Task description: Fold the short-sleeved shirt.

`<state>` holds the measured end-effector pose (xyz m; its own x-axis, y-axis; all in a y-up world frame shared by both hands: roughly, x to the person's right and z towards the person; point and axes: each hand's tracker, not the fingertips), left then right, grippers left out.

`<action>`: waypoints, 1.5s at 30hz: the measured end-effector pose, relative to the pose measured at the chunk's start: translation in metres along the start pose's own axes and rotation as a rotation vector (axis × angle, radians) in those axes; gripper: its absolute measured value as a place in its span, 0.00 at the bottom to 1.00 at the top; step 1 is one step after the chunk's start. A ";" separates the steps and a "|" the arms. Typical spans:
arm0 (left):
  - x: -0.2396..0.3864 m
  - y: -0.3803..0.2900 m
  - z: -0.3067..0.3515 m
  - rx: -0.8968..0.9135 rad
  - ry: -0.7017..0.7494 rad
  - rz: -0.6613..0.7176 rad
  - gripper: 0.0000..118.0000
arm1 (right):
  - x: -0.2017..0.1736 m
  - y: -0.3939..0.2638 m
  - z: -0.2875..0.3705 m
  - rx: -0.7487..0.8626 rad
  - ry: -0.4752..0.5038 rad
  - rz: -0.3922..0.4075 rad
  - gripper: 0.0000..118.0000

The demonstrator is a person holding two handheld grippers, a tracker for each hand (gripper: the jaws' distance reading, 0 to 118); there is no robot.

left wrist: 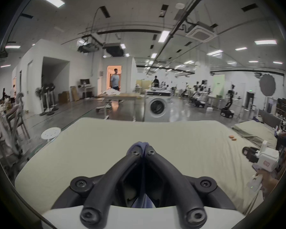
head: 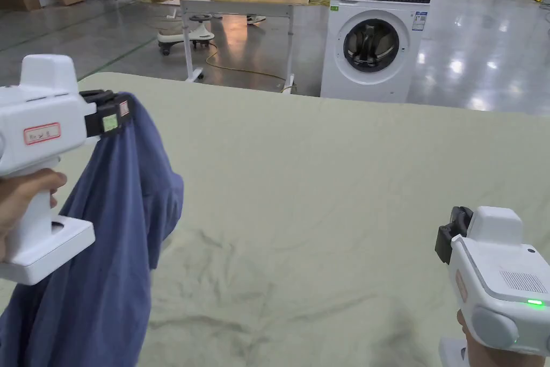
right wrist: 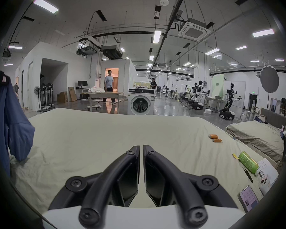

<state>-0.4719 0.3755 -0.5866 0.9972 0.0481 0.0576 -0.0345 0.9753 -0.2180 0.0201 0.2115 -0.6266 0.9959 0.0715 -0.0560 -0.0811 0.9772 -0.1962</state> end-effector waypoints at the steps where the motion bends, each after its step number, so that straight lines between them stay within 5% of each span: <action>1: 0.012 0.006 -0.004 0.009 -0.031 -0.004 0.00 | 0.003 0.001 0.002 0.003 -0.004 -0.005 0.03; 13: 0.198 0.029 -0.072 0.024 -0.388 -0.021 0.00 | 0.057 0.007 0.026 0.040 -0.089 -0.048 0.03; 26: 0.316 -0.110 -0.119 -0.280 -0.619 -0.006 0.00 | 0.111 -0.007 0.047 0.010 -0.200 -0.054 0.03; 29: 0.319 -0.140 -0.118 -0.336 -0.619 0.052 0.09 | 0.113 -0.013 0.047 -0.006 -0.205 -0.063 0.03; 33: 0.313 -0.156 -0.111 -0.342 -0.580 0.056 0.54 | 0.107 -0.016 0.046 -0.022 -0.189 -0.069 0.03; 42: 0.249 -0.132 -0.088 -0.162 -0.300 0.046 0.54 | 0.083 0.002 0.043 0.007 -0.134 -0.074 0.03; 45: 0.219 -0.124 -0.078 -0.127 -0.212 0.067 0.36 | 0.073 0.011 0.042 0.021 -0.112 -0.068 0.03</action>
<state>-0.2437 0.2479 -0.6230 0.9562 0.1686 0.2393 -0.0777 0.9343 -0.3478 0.0935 0.2359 -0.5913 0.9974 0.0253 0.0672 -0.0132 0.9844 -0.1755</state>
